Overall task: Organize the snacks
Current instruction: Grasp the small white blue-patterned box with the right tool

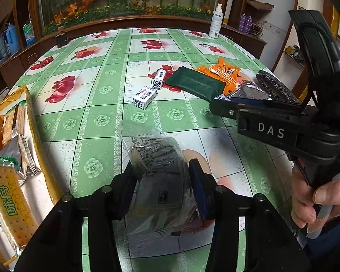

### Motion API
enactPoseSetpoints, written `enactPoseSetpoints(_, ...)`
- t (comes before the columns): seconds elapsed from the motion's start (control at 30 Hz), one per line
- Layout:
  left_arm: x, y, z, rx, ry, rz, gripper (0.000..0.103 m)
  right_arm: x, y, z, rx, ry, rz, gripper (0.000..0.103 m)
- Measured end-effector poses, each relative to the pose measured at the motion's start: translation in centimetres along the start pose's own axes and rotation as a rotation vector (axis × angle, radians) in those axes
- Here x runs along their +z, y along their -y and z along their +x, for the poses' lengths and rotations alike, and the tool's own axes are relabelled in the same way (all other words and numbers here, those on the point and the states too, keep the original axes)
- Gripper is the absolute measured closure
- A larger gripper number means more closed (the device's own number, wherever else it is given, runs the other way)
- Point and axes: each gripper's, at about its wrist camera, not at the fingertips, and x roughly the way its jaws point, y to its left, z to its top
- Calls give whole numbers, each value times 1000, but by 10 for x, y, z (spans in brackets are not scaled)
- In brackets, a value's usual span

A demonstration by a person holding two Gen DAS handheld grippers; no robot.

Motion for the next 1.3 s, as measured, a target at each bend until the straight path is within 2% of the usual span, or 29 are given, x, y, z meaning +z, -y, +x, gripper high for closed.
enactPoseSetpoints(0.17,-1,5,4,-10,-30,15,56,1,4,-1,16,-5,28,67)
enactPoseSetpoints(0.23,-1,8,7,-3,-38,28,53,1,6,-2,24,-4,35,67)
enactPoseSetpoints(0.3,-4,12,14,-1,-74,48,42,1,6,-3,27,-1,38,67)
enactPoseSetpoints(0.37,-7,21,16,32,-59,96,40,2,6,-4,30,2,39,67)
enactPoseSetpoints(0.43,-7,22,15,26,-56,94,44,2,6,-5,33,5,39,67)
enactPoseSetpoints(0.47,-6,22,14,26,-51,91,49,1,6,-5,34,5,39,67)
enactPoseSetpoints(0.67,-7,18,6,57,-13,73,57,2,6,-9,45,20,42,67)
enactPoseSetpoints(1.0,-4,15,-4,85,20,77,57,2,5,-11,50,28,47,67)
enactPoseSetpoints(1.07,-3,15,-7,85,26,74,62,1,5,-12,51,28,46,67)
enactPoseSetpoints(1.3,0,11,-13,76,39,62,63,1,4,-13,53,30,47,68)
